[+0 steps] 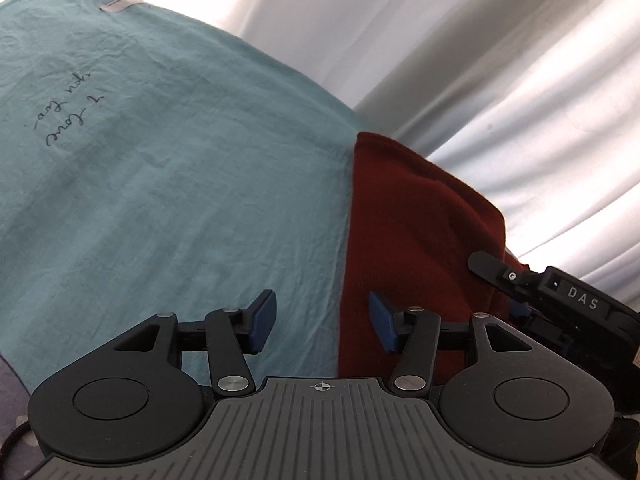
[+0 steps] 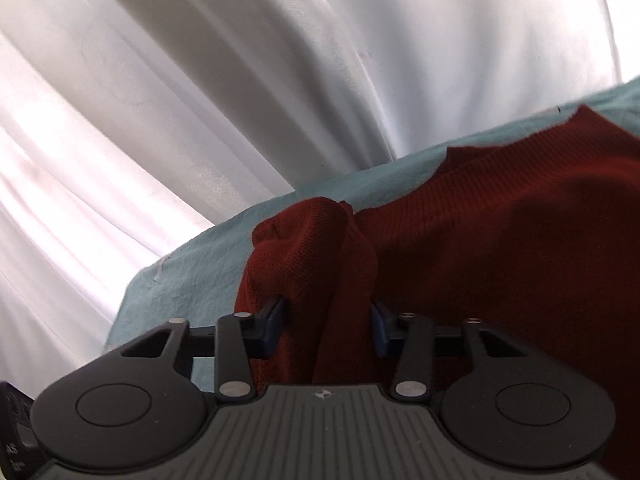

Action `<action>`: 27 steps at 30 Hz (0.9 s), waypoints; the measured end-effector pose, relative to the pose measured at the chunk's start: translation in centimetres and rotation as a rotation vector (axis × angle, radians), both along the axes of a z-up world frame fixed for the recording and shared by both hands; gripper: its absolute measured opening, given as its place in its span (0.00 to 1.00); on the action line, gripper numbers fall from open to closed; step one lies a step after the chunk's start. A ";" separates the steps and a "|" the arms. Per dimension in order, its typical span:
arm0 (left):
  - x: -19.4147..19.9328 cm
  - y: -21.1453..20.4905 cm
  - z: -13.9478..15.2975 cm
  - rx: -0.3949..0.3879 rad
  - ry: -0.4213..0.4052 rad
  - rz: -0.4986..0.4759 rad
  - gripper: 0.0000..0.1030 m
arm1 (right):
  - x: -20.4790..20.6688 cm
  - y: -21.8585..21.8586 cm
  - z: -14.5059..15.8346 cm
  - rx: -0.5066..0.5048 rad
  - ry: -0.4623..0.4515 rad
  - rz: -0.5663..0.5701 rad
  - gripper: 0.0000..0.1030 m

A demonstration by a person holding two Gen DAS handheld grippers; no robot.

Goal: Fold small clothes

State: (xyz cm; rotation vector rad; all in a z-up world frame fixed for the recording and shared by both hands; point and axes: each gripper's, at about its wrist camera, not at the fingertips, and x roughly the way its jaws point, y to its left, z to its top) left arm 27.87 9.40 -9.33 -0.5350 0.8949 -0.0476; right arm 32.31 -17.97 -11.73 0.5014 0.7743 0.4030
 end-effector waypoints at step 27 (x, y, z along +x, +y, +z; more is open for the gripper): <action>-2.3 -1.7 2.5 0.019 -0.066 -0.105 0.55 | -5.1 3.0 6.1 -0.588 -0.431 -0.037 0.15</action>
